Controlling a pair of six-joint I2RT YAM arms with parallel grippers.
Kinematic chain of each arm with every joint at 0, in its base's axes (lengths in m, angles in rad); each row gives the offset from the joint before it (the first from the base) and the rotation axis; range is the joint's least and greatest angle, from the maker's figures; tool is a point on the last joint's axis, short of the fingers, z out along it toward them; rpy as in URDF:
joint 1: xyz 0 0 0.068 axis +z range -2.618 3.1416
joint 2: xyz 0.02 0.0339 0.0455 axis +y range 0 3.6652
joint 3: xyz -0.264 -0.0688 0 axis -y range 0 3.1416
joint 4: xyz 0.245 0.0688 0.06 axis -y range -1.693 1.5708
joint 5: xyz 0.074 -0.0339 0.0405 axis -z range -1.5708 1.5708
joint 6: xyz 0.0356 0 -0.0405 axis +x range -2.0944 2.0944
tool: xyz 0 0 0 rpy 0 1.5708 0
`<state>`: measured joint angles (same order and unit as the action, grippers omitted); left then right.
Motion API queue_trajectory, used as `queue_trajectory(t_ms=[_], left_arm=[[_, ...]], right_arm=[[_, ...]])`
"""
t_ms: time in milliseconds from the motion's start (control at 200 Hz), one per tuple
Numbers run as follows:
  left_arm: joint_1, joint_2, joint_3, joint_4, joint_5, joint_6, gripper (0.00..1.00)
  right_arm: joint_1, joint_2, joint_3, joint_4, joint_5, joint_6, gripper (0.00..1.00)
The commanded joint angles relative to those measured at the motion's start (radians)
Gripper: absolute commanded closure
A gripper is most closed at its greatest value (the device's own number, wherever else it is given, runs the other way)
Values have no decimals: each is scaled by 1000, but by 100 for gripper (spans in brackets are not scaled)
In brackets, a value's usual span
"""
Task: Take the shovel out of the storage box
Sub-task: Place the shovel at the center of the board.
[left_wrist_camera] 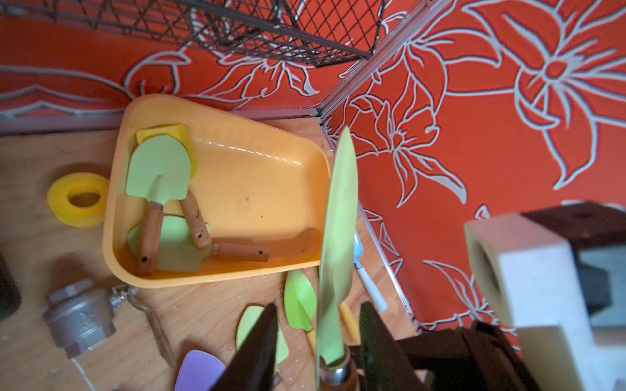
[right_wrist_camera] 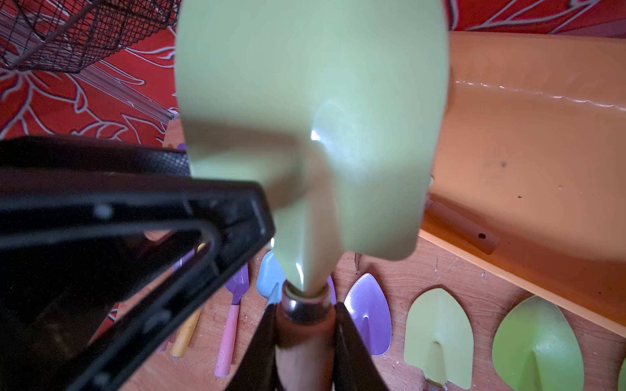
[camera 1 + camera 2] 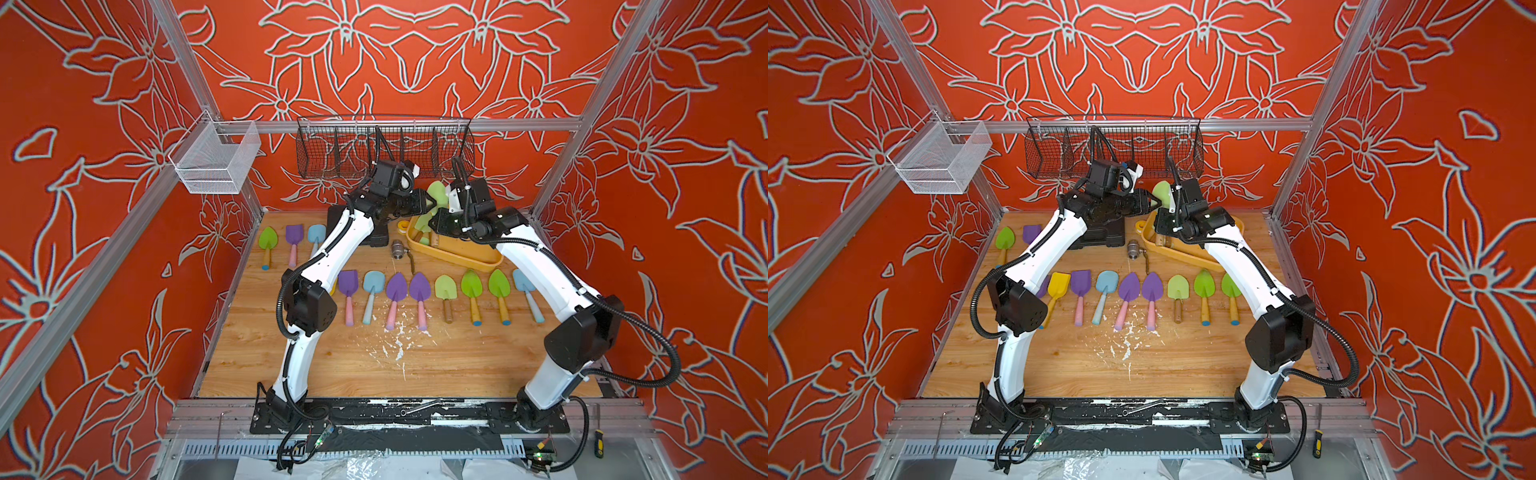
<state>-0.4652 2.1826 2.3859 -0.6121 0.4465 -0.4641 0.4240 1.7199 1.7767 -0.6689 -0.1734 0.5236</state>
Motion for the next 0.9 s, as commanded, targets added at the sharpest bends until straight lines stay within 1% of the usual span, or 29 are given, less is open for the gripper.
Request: queue_trajectory(t_ms=[0, 130, 310, 395, 550, 671, 801, 896], left_arm=[[8, 23, 1, 8, 1, 1, 75], [8, 23, 1, 14, 20, 1, 89], [8, 6, -13, 8, 40, 28, 99], [10, -19, -51, 24, 37, 41, 100], [12, -75, -133, 81, 23, 62, 100], [16, -93, -151, 87, 18, 72, 100], [19, -98, -153, 82, 6, 77, 100], [24, -101, -154, 74, 1, 81, 100]], right_arm=[[14, -37, -15, -3, 19, -17, 100], [21, -45, -30, 3, 15, -22, 100], [22, -58, -57, 24, -13, -35, 100], [20, -62, -60, 27, -34, -54, 89], [21, -71, -61, 38, -70, -94, 56], [18, -81, -69, 41, -68, -114, 36], [15, -83, -74, 43, -85, -138, 26], [4, -87, -68, 14, -57, -150, 24]])
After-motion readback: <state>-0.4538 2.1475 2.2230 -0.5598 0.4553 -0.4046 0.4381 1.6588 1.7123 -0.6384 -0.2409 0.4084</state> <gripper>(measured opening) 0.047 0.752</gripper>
